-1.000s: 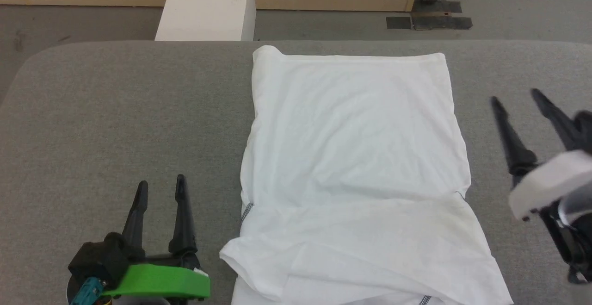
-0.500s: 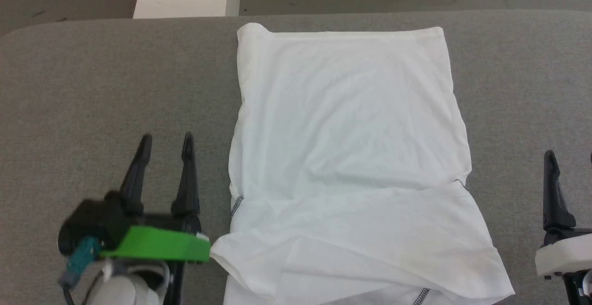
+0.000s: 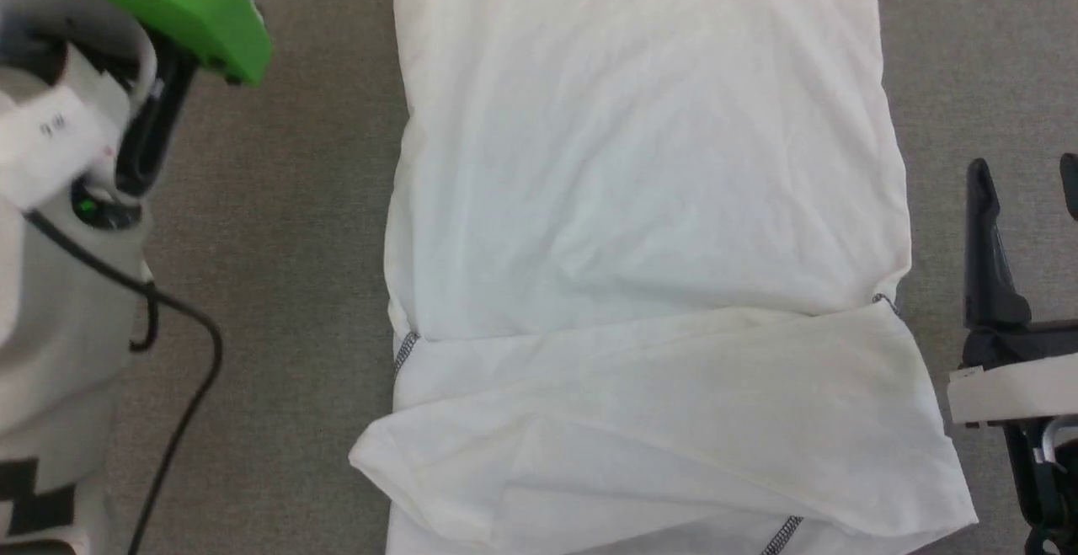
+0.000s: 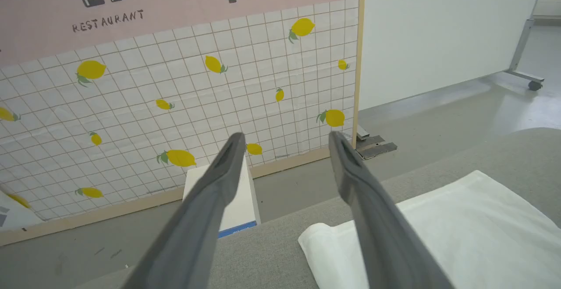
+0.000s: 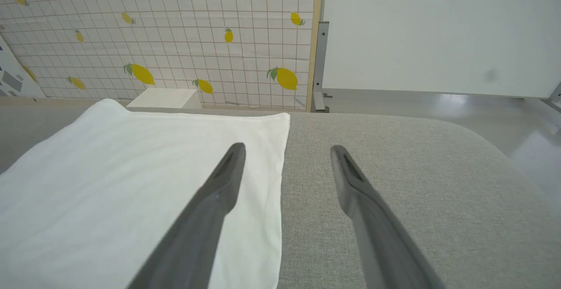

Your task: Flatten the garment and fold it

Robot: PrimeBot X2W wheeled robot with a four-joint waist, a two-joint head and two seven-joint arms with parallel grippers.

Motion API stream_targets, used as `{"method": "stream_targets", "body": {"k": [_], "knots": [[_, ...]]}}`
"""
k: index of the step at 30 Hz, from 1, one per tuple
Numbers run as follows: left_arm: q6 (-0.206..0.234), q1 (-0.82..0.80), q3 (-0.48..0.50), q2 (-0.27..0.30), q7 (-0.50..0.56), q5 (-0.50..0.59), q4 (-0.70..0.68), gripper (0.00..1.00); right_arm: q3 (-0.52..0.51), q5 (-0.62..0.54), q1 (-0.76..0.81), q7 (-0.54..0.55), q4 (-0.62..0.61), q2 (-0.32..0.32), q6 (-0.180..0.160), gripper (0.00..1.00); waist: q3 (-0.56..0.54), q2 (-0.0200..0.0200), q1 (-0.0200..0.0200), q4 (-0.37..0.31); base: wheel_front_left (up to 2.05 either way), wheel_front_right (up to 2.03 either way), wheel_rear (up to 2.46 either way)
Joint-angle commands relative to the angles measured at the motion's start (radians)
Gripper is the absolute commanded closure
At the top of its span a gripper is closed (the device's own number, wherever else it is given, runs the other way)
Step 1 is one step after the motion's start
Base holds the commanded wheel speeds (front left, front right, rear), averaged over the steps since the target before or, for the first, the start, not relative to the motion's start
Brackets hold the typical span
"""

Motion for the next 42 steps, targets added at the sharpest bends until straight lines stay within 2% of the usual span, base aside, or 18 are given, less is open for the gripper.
{"method": "stream_targets", "body": {"k": [1,3,4,10,24,25,26,30,33,37,42], "knots": [[-0.01,-0.044,-0.002,0.011,0.027,-0.007,0.039,0.0,0.006,0.008,-0.02,-0.001,-0.008,0.001,-0.002,0.0,0.113,0.0,0.0,-0.034,0.0,0.0,0.0],[-0.017,-0.099,-0.007,0.018,0.069,-0.009,0.098,0.0,0.011,0.012,-0.03,-0.002,-0.01,0.001,-0.002,0.0,0.139,0.0,0.0,-0.048,0.0,0.0,0.0],[-0.029,-0.153,-0.022,0.026,0.119,-0.01,0.172,0.0,0.017,0.017,-0.038,-0.001,-0.009,0.001,-0.002,0.0,0.169,0.0,0.0,-0.07,0.0,0.0,0.0],[-0.046,-0.205,-0.041,0.041,0.198,-0.026,0.27,0.0,0.019,0.024,-0.051,-0.005,-0.003,0.001,-0.002,0.0,0.223,0.0,0.0,-0.111,0.0,0.0,0.0],[-0.009,-0.169,-0.038,0.061,0.302,-0.057,0.387,0.0,0.007,0.04,-0.063,-0.014,0.027,0.001,-0.002,0.0,0.284,0.0,0.0,-0.165,0.0,0.0,0.0],[-0.015,-0.16,-0.047,0.063,0.319,-0.06,0.389,0.64,0.006,0.04,-0.064,-0.014,0.029,0.001,-0.002,0.0,0.284,0.0,0.0,-0.166,0.0,0.0,0.0],[-0.021,-0.151,-0.055,0.065,0.332,-0.062,0.39,1.0,0.005,0.039,-0.064,-0.013,0.03,0.001,-0.002,0.0,0.283,0.0,0.0,-0.166,0.0,0.0,0.0],[-0.026,-0.116,-0.07,0.063,0.348,-0.071,0.379,1.0,-0.001,0.037,-0.07,-0.003,0.032,-0.006,-0.002,0.0,0.271,0.0,0.0,-0.161,0.0,0.0,0.0],[-0.027,-0.098,-0.073,0.062,0.331,-0.074,0.368,1.0,-0.001,0.044,-0.09,0.017,0.015,-0.043,-0.002,0.0,0.253,0.0,0.0,-0.154,0.0,0.0,0.0],[-0.027,-0.082,-0.072,0.06,0.281,-0.068,0.357,1.0,-0.014,0.07,-0.17,0.074,-0.035,-0.145,-0.002,0.0,0.224,0.0,0.0,-0.14,0.0,0.0,0.0],[-0.022,-0.078,-0.079,0.04,0.192,-0.049,0.353,1.0,-0.009,0.171,-0.375,0.231,-0.069,-0.289,-0.002,0.0,0.197,0.0,0.0,-0.108,0.0,0.0,0.0]]}}
